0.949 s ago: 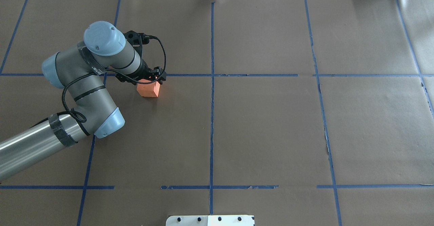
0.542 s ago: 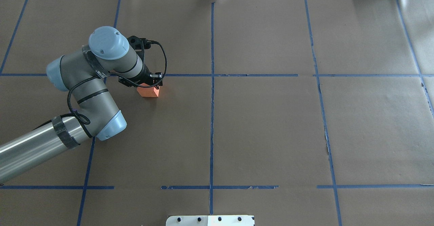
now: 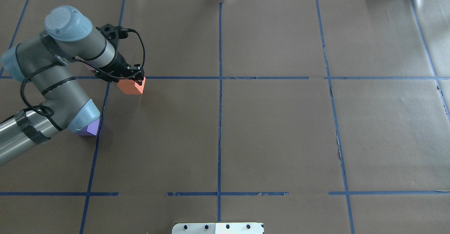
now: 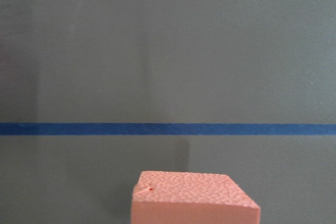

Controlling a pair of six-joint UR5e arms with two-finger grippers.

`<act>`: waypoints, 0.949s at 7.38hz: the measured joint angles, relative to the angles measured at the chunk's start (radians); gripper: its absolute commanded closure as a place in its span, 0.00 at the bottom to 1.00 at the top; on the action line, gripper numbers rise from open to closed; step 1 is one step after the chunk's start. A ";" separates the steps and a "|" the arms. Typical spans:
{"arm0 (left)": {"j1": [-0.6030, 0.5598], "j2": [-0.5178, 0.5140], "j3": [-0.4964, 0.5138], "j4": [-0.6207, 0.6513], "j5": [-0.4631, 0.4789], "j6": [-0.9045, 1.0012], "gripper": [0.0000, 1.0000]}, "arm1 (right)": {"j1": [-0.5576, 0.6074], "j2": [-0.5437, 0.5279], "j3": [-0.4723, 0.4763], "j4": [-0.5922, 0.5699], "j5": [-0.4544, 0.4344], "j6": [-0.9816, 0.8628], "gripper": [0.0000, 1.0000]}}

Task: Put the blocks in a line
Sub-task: 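Carry the orange cube with the left gripper between the pink and purple cubes, then lower the orange cube into line and open the left gripper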

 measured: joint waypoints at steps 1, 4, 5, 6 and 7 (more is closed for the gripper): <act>-0.040 0.056 -0.009 0.000 -0.007 0.058 0.68 | 0.000 0.000 -0.001 0.000 0.000 0.000 0.00; -0.069 0.131 0.013 -0.008 -0.011 0.124 0.34 | 0.000 0.000 -0.001 0.000 0.000 0.000 0.00; -0.067 0.133 0.028 -0.013 -0.011 0.124 0.00 | 0.000 0.000 0.000 0.000 0.000 0.000 0.00; -0.066 0.134 0.038 -0.015 -0.011 0.123 0.00 | 0.000 0.000 0.000 0.000 0.000 0.000 0.00; -0.066 0.135 0.040 -0.017 -0.011 0.116 0.00 | 0.000 0.000 0.000 0.000 0.000 0.000 0.00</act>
